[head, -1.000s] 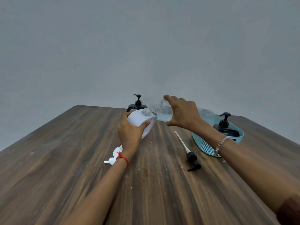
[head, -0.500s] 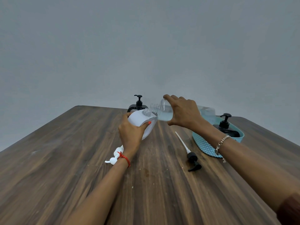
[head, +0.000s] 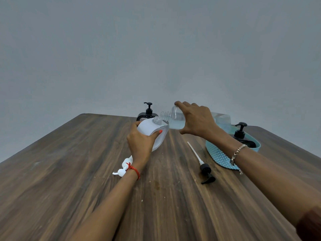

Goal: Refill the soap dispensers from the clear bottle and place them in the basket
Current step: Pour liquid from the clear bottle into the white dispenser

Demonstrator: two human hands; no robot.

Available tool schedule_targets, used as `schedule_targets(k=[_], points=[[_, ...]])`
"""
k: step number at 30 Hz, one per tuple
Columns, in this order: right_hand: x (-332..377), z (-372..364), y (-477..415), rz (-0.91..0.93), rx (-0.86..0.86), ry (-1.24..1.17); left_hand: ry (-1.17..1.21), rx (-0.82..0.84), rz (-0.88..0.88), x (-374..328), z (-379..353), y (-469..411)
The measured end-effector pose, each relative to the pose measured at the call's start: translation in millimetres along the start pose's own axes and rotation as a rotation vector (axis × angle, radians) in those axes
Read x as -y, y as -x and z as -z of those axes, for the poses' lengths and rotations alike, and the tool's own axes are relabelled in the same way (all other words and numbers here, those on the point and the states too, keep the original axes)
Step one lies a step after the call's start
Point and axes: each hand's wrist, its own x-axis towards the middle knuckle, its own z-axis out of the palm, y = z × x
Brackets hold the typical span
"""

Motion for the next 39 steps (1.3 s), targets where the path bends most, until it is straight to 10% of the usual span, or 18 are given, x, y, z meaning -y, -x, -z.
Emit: schedule_targets(k=[39], points=[[0.7, 2.7, 1.6, 0.002, 0.026, -0.007, -0.014, 0.006, 0.01, 1.2, -1.1, 0.7]])
